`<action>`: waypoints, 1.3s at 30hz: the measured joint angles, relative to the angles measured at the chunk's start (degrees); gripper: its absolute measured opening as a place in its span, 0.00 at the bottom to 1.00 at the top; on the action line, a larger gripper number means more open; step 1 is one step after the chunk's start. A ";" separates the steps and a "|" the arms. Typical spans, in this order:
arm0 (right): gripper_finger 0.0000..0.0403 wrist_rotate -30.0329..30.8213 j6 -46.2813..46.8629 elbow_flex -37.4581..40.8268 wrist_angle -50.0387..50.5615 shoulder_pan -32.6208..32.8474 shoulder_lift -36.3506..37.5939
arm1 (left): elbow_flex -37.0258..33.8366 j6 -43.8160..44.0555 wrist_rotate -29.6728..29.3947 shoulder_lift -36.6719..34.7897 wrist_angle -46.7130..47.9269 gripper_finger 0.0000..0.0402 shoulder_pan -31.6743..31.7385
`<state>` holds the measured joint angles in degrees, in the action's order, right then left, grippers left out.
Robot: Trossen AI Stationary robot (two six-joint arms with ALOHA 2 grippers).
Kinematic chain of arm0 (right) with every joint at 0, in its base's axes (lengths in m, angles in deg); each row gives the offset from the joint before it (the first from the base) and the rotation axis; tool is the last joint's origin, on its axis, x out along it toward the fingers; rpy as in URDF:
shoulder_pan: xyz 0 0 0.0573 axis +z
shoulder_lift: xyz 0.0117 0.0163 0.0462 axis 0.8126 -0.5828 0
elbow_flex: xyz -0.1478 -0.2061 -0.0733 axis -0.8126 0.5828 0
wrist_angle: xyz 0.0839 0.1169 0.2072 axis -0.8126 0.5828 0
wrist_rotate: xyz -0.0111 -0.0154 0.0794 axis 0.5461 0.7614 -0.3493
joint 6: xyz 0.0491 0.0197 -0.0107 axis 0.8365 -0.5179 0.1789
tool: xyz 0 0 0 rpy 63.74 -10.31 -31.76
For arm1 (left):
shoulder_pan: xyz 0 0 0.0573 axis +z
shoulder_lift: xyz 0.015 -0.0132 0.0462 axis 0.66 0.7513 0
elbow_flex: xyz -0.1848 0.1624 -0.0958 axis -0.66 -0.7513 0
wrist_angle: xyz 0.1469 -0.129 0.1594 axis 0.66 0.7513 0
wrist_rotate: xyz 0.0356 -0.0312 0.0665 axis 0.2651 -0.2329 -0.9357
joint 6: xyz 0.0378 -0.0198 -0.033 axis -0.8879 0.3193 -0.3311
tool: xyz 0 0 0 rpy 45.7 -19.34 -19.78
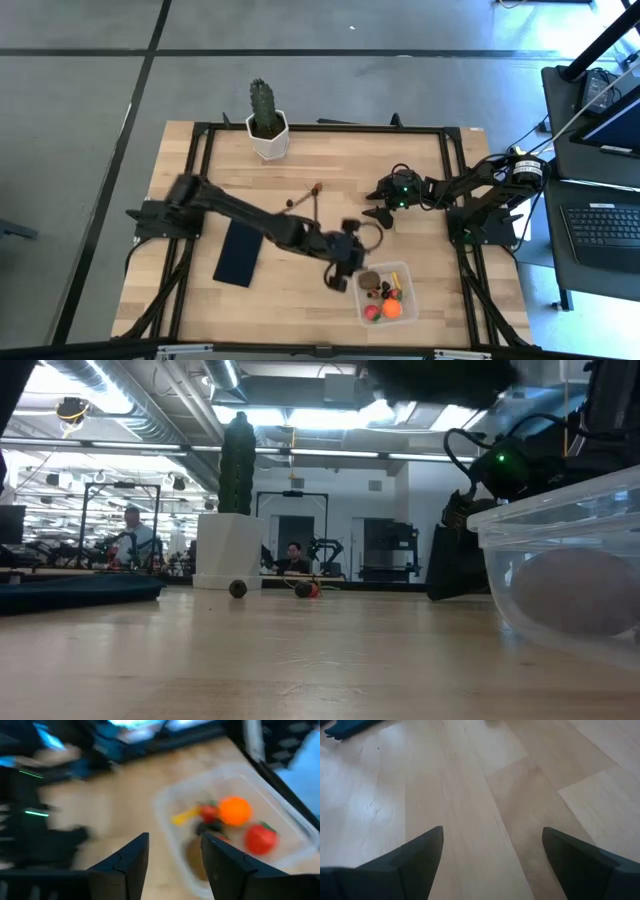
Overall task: Pick and placing Produce into tupperware
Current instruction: Put the blackberry into the transparent bin
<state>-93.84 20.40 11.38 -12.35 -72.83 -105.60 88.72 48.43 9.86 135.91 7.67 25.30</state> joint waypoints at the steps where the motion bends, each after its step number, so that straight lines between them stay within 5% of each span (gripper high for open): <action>1: 0.84 -0.03 0.02 0.00 0.13 0.00 0.00 | 0.00 -0.67 -1.89 -1.88 1.09 0.42 0.39; 4: 0.84 -0.28 0.00 0.02 0.32 0.00 0.00 | -0.04 -2.28 -6.37 -7.87 5.85 0.43 1.96; 10: 0.84 -0.28 -0.24 0.02 0.35 0.02 0.00 | -9.20 -3.35 -5.95 -21.18 6.22 0.44 5.91; 21: 0.84 -0.27 -0.42 0.02 0.39 0.01 0.00 | -47.72 -2.92 -6.03 -43.03 -22.65 0.41 10.89; 30: 0.84 0.20 -0.53 0.02 0.13 0.02 0.00 | -71.61 0.84 -8.48 -44.97 -40.13 0.43 13.80; 39: 0.84 0.22 -0.48 0.02 -0.32 0.00 0.00 | -75.43 9.38 -8.46 -44.85 -40.79 0.43 14.11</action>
<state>-93.63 19.92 11.40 -12.68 -72.83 -105.60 13.29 57.81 1.40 91.05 -33.12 39.41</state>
